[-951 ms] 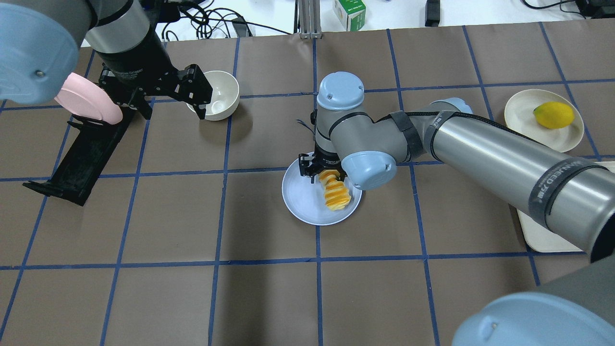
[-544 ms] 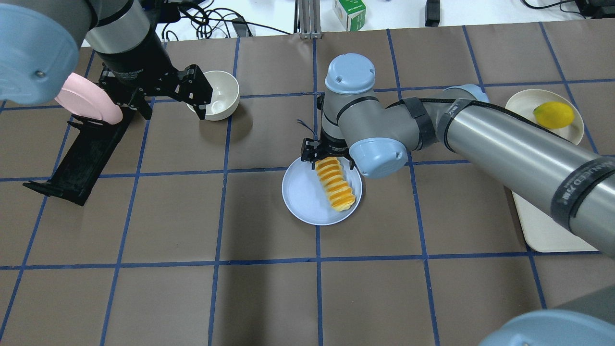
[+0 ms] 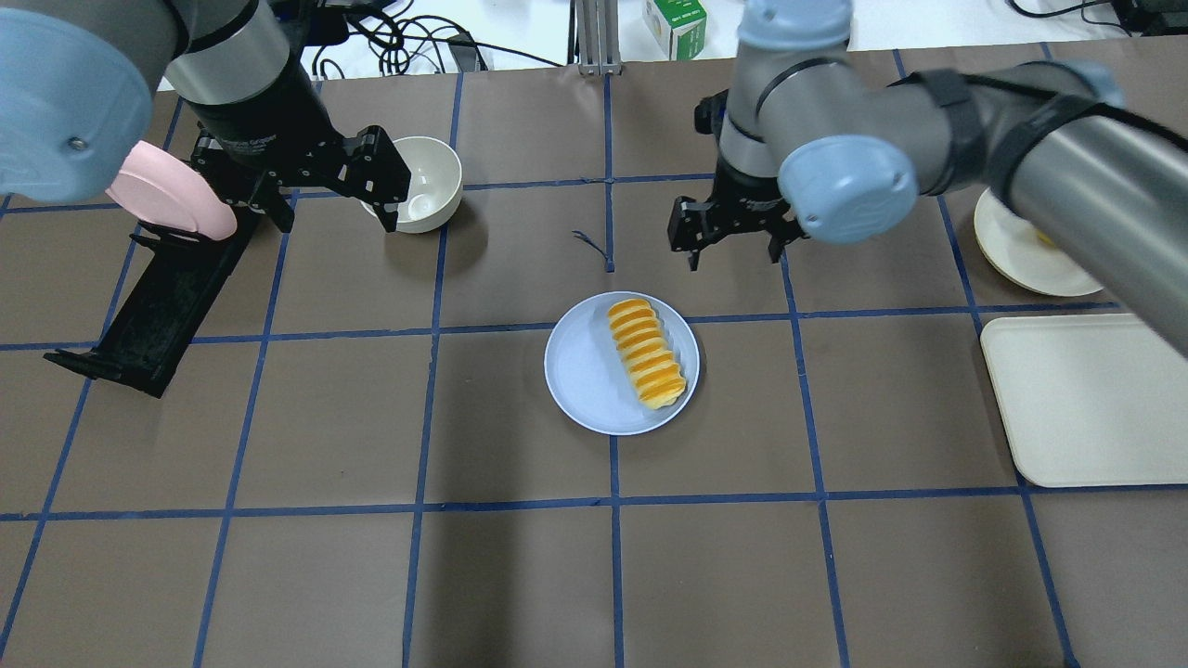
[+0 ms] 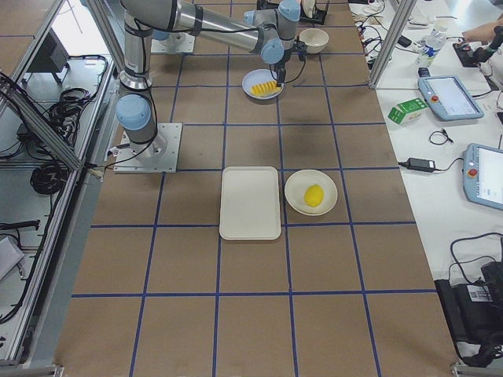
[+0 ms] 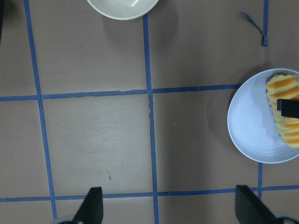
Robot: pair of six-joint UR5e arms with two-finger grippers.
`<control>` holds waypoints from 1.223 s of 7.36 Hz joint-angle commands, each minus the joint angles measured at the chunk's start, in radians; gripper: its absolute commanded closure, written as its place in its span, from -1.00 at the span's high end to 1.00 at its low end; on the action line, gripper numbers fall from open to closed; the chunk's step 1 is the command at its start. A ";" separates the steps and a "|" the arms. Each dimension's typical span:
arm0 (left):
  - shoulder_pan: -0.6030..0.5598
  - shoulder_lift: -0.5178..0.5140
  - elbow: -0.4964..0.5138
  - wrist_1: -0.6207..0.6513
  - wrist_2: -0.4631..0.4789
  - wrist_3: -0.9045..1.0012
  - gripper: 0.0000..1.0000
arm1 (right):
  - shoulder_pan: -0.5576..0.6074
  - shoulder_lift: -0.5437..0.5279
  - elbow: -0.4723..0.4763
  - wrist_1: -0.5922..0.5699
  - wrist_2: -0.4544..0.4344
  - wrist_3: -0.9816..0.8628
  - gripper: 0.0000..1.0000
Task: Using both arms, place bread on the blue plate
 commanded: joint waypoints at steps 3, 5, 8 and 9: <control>0.003 0.001 -0.001 0.000 0.000 0.002 1.00 | -0.136 -0.271 -0.014 0.217 -0.016 -0.122 1.00; 0.003 -0.001 -0.001 0.000 0.000 0.000 1.00 | -0.129 -0.238 -0.051 0.213 -0.016 -0.096 1.00; 0.003 0.000 -0.001 0.000 0.000 0.000 1.00 | -0.110 -0.213 -0.081 0.213 -0.015 -0.096 1.00; 0.003 -0.001 -0.001 0.000 0.000 0.000 1.00 | -0.110 -0.210 -0.080 0.216 -0.015 -0.097 1.00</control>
